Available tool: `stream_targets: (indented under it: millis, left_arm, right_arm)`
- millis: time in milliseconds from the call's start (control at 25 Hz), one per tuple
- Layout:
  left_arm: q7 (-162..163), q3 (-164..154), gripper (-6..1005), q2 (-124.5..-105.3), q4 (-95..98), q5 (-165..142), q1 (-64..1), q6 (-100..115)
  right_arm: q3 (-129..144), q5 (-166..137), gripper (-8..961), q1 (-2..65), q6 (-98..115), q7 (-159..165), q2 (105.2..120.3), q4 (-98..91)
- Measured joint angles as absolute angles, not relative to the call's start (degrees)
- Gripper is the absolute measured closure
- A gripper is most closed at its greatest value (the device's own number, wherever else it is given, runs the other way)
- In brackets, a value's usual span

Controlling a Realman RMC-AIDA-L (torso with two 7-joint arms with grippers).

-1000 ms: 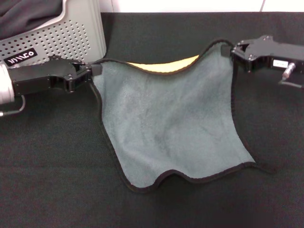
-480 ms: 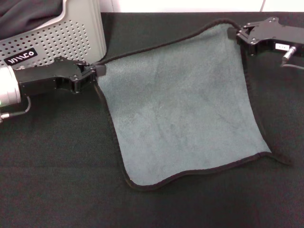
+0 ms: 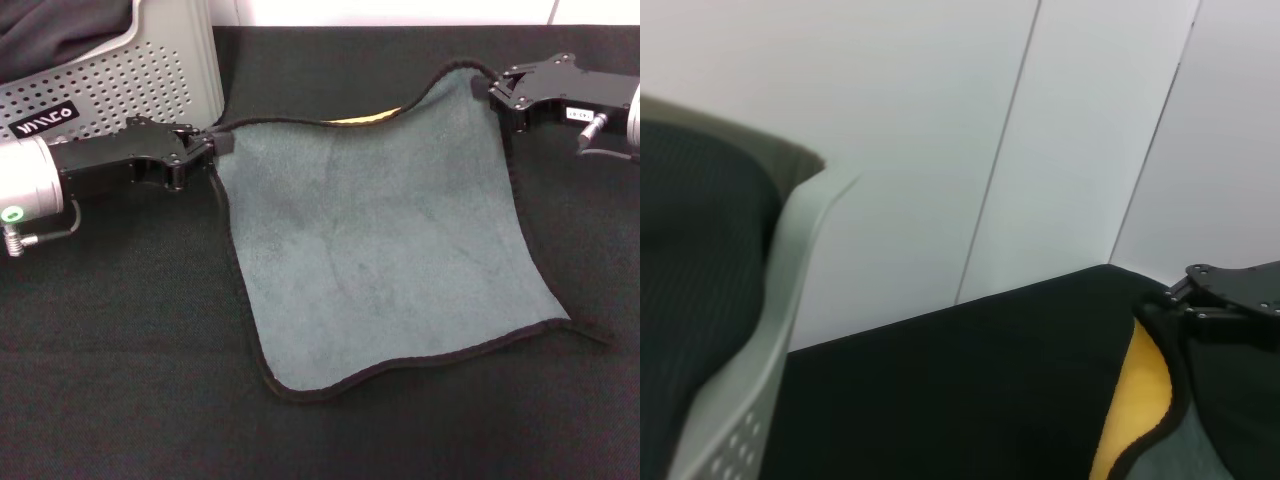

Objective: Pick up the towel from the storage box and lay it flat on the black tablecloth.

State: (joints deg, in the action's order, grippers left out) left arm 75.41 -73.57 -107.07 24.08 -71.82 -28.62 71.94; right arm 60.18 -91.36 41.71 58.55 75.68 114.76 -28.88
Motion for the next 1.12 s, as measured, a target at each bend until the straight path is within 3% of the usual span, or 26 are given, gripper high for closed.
stream_targets:
  millis: [280,640,880,1120]
  left_arm:
    - [75.42,-73.47,963,-107.83,24.08,-71.82,-28.18,68.94]
    - [75.27,-72.98,660,-107.72,24.82,-71.29,-26.73,71.24]
    - [64.9,-72.04,604,-107.81,26.82,-71.71,-22.99,92.58]
    - [58.76,-70.47,559,-108.46,26.3,-71.52,-20.12,107.46]
  right_arm:
    - [59.54,-90.69,764,40.53,56.12,75.47,115.3,-29.91]
    - [59.4,-87.95,586,35.88,58.27,75.46,115.59,-34.62]
    - [59.42,-83.9,348,28.49,81.89,70.9,115.4,-37.69]
    - [61.89,-84.0,345,24.4,98.92,68.71,115.89,-37.42]
